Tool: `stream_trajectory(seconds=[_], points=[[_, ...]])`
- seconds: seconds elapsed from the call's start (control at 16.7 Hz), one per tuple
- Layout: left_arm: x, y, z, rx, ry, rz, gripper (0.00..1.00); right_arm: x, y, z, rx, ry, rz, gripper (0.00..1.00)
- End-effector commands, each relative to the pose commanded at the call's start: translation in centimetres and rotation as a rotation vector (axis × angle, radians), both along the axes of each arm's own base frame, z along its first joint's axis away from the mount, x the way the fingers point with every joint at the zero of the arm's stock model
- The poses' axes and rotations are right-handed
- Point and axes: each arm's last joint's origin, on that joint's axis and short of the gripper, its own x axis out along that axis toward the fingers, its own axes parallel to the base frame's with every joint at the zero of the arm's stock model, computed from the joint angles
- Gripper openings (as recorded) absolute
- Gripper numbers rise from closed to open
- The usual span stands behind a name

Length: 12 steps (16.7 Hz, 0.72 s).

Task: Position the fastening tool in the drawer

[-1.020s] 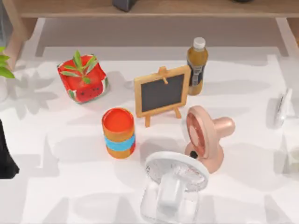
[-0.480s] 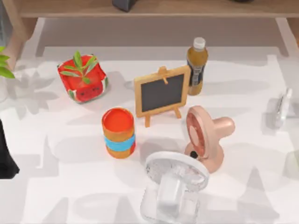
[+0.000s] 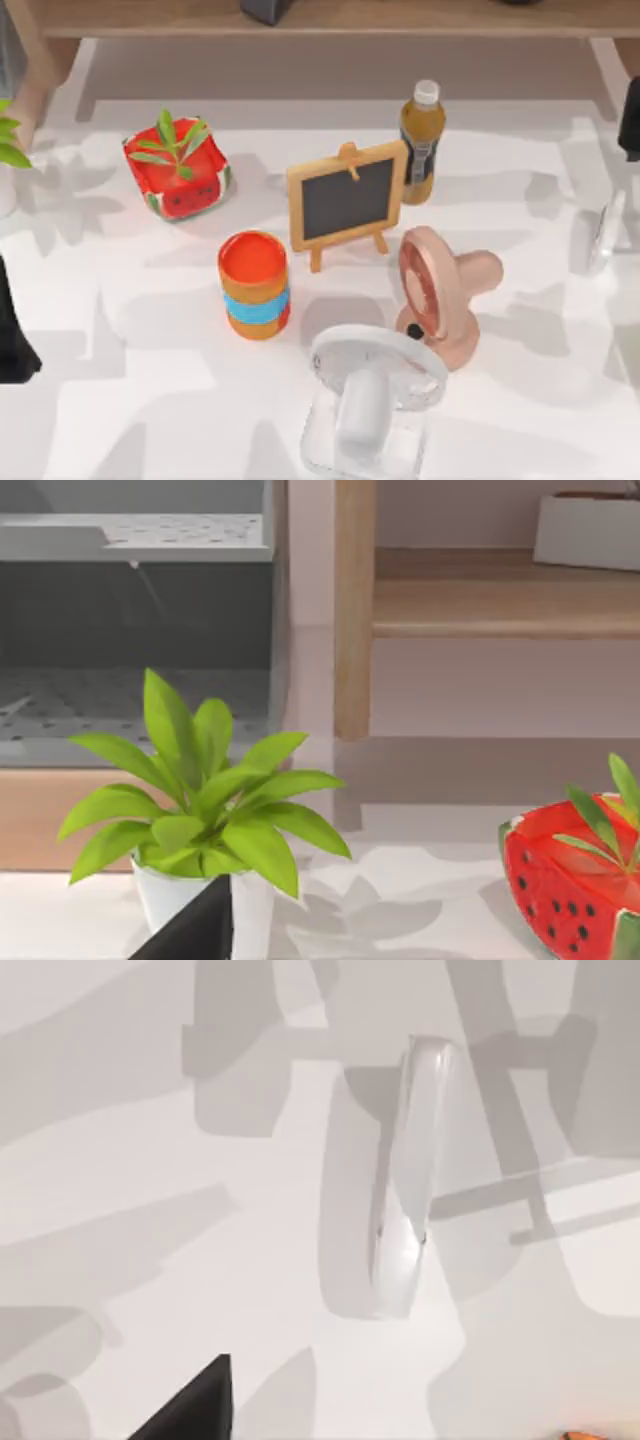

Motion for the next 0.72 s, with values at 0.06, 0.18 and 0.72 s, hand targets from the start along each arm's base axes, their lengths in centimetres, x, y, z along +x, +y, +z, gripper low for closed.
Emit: stream_trajectory(seconds=[0.06, 0.18, 0.72], points=[[0.0, 0.0, 0.0, 0.000, 0.000, 0.000, 1.00, 1.5, 0.2, -0.8, 0.003, 0.059, -0.012, 1.00], [0.0, 0.0, 0.0, 0.000, 0.000, 0.000, 1.00, 4.2, 0.7, -2.6, 0.007, 0.166, -0.036, 1.00], [0.0, 0.0, 0.0, 0.000, 0.000, 0.000, 1.00, 9.8, 1.3, -8.3, -0.002, 0.409, -0.109, 1.00]])
